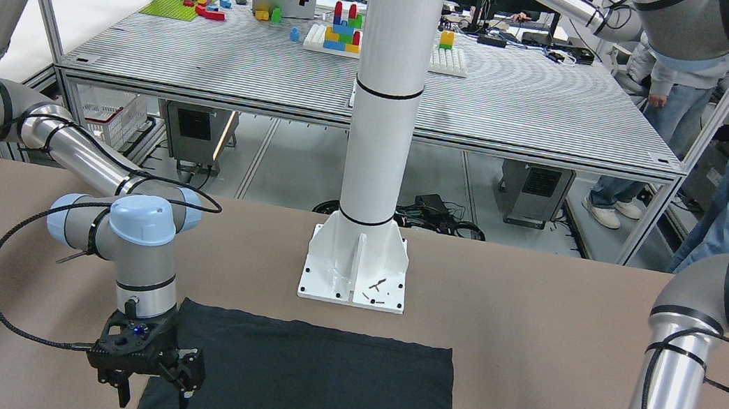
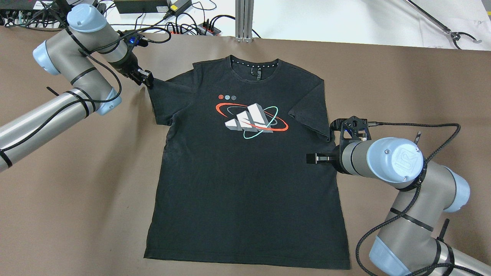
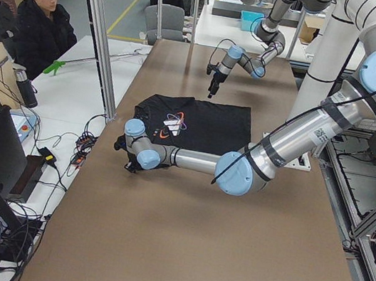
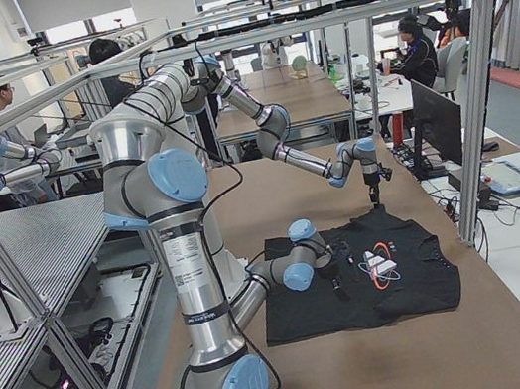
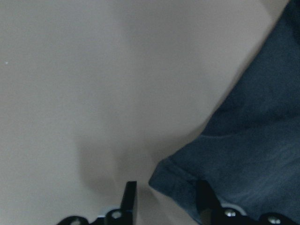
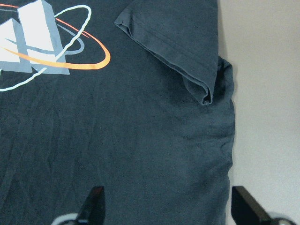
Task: Fold clothes
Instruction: 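Bring the left gripper in toward the shirt's other sleeve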
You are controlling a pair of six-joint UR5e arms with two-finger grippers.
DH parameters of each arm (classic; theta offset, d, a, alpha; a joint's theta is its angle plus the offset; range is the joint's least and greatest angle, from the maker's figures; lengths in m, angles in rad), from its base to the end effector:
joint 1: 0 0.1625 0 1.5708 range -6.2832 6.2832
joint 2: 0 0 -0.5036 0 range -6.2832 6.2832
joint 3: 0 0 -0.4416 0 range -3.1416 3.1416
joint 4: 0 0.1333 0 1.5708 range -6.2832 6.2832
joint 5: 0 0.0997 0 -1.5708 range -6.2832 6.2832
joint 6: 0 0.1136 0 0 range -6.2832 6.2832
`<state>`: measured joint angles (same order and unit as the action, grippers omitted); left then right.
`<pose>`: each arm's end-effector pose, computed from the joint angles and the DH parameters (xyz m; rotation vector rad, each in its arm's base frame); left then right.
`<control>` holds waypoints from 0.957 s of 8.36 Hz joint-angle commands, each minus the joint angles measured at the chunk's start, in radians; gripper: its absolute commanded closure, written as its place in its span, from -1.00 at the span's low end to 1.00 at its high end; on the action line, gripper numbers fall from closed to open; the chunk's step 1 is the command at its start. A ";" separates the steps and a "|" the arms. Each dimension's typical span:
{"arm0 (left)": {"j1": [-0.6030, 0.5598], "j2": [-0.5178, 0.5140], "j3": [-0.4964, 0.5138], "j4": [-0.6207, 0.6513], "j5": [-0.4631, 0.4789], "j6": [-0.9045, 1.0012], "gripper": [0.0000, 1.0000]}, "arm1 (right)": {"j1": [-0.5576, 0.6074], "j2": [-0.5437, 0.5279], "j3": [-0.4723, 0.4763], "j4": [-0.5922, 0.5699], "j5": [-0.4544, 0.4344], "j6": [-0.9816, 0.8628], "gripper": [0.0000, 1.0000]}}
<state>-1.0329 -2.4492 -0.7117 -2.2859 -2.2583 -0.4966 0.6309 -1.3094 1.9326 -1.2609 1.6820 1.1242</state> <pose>0.4403 -0.8575 0.4738 0.2885 0.9194 0.2903 -0.4446 -0.4743 0.3784 0.3900 -0.8534 0.1187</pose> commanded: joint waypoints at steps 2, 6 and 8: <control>0.010 -0.001 0.003 -0.014 0.002 -0.020 -0.01 | -0.007 -0.001 0.002 0.000 -0.015 0.005 -0.90; 0.005 -0.013 0.000 -0.015 0.003 -0.033 0.93 | -0.020 -0.001 0.003 0.000 -0.030 0.009 -0.90; -0.006 -0.011 -0.034 -0.020 0.008 -0.039 1.00 | -0.020 -0.002 0.006 0.000 -0.030 0.009 -0.90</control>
<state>-1.0288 -2.4612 -0.7147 -2.3026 -2.2526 -0.5283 0.6115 -1.3101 1.9356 -1.2609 1.6531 1.1335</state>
